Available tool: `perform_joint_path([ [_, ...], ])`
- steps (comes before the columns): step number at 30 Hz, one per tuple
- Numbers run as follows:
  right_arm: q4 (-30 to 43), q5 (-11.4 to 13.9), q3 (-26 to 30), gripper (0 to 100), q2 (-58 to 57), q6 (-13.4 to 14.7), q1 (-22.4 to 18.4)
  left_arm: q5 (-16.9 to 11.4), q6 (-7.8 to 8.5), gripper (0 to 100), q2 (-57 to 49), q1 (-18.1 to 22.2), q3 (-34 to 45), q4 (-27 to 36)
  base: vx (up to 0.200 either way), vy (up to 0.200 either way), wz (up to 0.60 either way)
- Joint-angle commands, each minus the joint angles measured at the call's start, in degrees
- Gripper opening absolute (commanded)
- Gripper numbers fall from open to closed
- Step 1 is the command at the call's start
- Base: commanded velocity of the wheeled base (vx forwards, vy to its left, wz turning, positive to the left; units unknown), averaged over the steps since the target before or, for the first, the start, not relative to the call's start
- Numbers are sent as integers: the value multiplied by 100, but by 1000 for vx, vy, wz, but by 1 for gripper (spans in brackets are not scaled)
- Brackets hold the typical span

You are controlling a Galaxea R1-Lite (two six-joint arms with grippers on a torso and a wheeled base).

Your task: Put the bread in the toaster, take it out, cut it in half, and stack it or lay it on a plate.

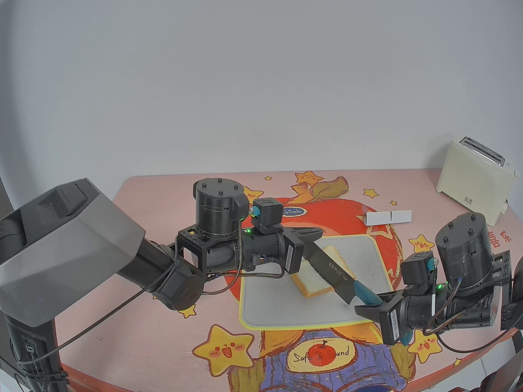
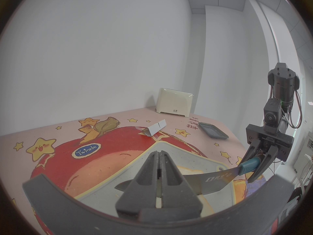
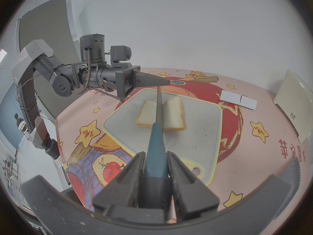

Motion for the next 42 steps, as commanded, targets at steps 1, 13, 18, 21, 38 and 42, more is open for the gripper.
perform_joint_path([
  [1,3,3,6,0,13,-1,1,1,-3,0,-44,3,-4,-42,0,0,0],
  [13,-6,3,-2,0,4,8,1,1,-3,0,-96,3,14,-42,0,0,0],
  [18,-15,3,-2,0,4,17,1,1,-3,0,-61,3,14,-42,0,0,0],
  [21,-32,3,-2,0,4,17,1,1,-12,0,-61,3,14,-42,0,0,0],
  [38,-76,3,-11,0,-31,26,-7,10,-12,0,18,21,14,-42,0,0,0],
  [42,-85,3,-29,0,-67,34,-7,10,-12,0,18,21,14,-42,0,0,0],
])
